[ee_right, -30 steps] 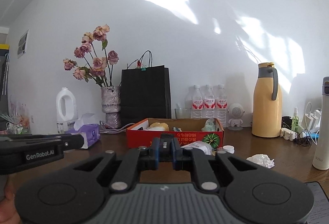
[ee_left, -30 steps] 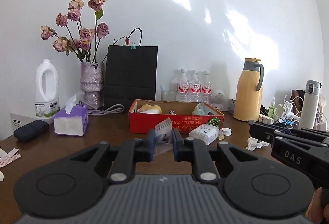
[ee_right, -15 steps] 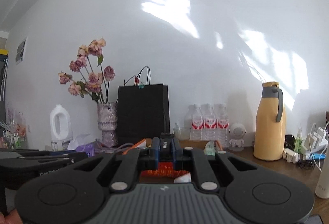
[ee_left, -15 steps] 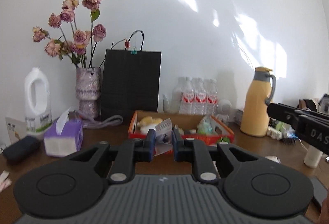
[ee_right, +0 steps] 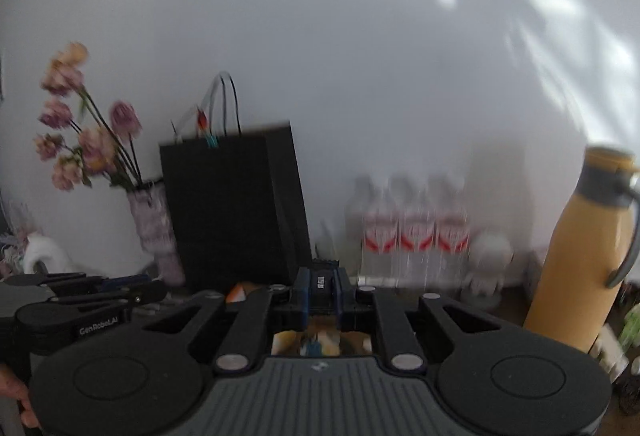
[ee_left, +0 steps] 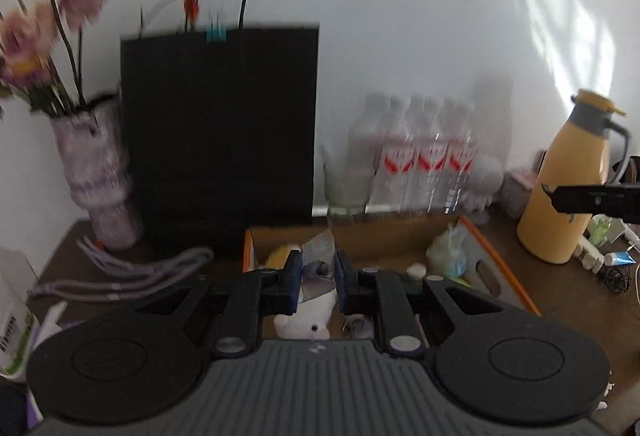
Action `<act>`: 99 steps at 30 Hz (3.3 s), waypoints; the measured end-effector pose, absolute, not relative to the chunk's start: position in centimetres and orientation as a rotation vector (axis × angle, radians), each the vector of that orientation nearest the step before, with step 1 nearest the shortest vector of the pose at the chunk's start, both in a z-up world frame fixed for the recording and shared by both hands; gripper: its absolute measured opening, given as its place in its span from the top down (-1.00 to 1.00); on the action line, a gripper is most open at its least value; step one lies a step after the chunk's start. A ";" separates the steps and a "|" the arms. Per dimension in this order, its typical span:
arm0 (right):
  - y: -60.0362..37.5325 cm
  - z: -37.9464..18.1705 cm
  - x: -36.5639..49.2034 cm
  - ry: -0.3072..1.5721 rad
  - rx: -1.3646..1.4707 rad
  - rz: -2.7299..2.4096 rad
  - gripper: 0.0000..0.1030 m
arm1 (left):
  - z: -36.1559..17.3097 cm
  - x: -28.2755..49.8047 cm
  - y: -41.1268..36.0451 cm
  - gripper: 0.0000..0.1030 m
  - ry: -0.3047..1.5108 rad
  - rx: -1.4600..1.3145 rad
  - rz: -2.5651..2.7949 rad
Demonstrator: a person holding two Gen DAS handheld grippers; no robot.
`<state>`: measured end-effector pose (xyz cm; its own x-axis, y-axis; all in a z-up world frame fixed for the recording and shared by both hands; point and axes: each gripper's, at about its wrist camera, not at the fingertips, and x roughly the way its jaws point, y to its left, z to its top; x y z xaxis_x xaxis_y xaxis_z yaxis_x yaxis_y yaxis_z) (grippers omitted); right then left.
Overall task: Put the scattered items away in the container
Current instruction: 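Open both tools to drop the wrapper and black item into the box, then withdraw both tools from the box back over the desk, then grasp the white cotton-bud box with the left tool while the right tool grasps the crumpled tissue, then carry the cotton-bud box and tissue up over the cardboard box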
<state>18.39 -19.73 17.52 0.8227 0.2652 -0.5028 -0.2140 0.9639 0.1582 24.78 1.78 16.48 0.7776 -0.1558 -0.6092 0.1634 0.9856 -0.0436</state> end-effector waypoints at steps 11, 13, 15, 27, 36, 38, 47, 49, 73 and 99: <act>-16.7 2.6 31.2 1.102 0.078 0.189 0.71 | 6.1 31.7 1.7 0.03 0.948 0.118 -0.132; -16.6 2.3 31.7 1.125 0.075 0.183 0.36 | 7.3 31.3 1.5 -0.22 0.919 0.134 -0.132; -16.9 2.9 31.6 1.098 0.099 0.183 -0.03 | 8.2 30.9 1.3 -0.34 0.887 0.139 -0.134; -18.6 6.5 26.0 0.991 0.048 0.149 -0.39 | 12.5 25.9 -1.8 -0.89 0.721 0.198 -0.066; -18.4 6.6 16.6 0.533 0.005 0.170 -0.41 | 12.4 16.6 -2.1 -1.00 0.233 0.049 -0.053; -18.7 6.1 14.1 0.413 0.011 0.175 -0.41 | 11.8 15.6 -2.3 -1.00 0.217 0.016 -0.063; -24.4 3.9 2.5 0.518 0.091 -0.076 -0.72 | 5.9 11.0 -6.3 -1.00 0.297 0.097 -0.434; -25.5 2.1 0.6 0.565 0.106 -0.117 -0.71 | 4.3 12.3 -8.4 -1.00 0.363 0.159 -0.486; -25.4 -4.2 6.0 0.706 0.082 -0.200 0.37 | 4.0 4.1 -3.1 0.05 0.610 0.039 -0.241; -18.6 -3.7 1.2 0.681 -0.068 0.076 0.44 | 4.4 3.8 -3.0 -0.30 0.558 0.020 -0.110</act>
